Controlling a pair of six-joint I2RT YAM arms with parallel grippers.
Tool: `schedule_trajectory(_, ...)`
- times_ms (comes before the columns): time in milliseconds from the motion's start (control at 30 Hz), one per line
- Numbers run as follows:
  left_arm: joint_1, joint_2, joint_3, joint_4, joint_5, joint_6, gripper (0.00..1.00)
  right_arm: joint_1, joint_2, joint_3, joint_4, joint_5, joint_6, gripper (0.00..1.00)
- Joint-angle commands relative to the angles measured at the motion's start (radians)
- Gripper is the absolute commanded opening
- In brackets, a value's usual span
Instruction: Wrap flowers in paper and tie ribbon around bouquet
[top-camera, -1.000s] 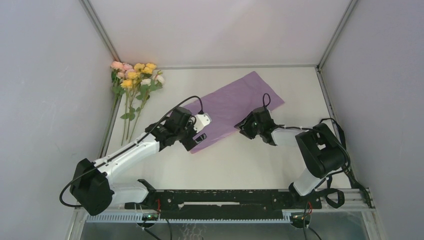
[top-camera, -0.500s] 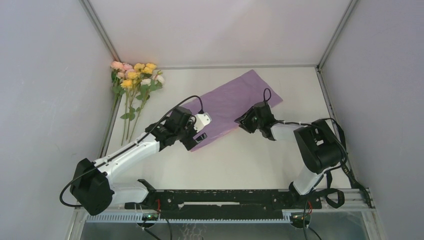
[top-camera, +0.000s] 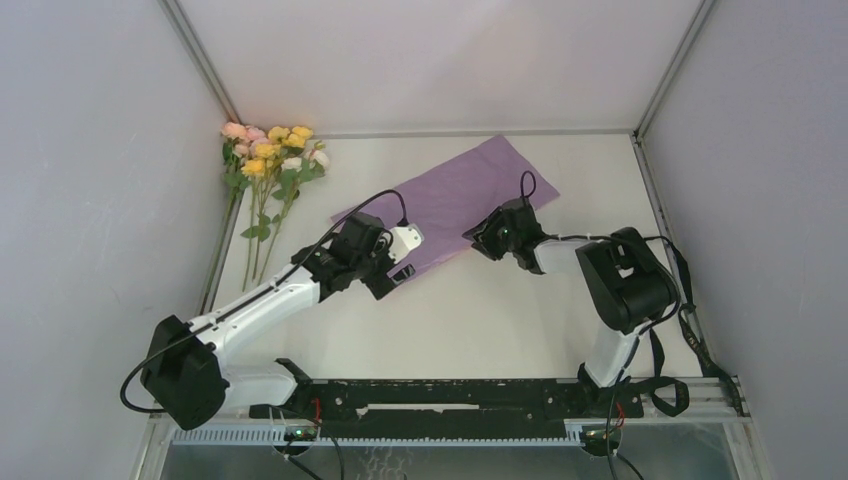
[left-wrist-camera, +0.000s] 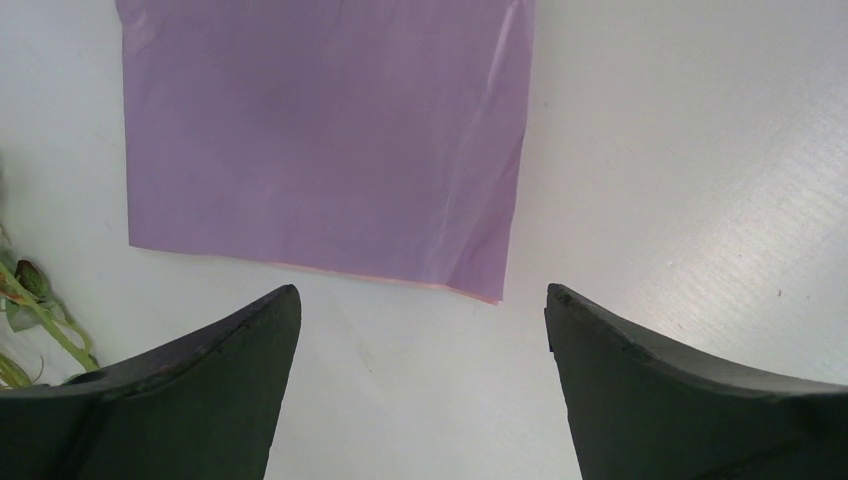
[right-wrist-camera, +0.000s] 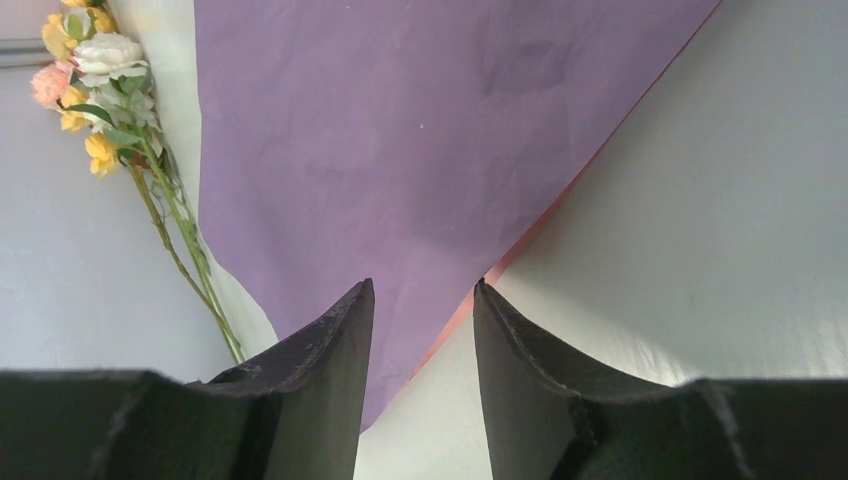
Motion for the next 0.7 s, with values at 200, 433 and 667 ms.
schedule_trajectory(200,0.0,0.156,0.079,0.198,-0.012,0.094,0.99,0.018,0.068,0.081,0.209,0.003,0.061,0.51)
schedule_trajectory(433,0.0,0.315,0.15,0.399,0.004,0.18,1.0,0.03,0.126,0.153,0.235,-0.029,0.058,0.54)
schedule_trajectory(667,0.002,0.466,0.207,0.553,-0.017,0.225,1.0,0.032,0.156,0.198,0.264,-0.048,0.051,0.54)
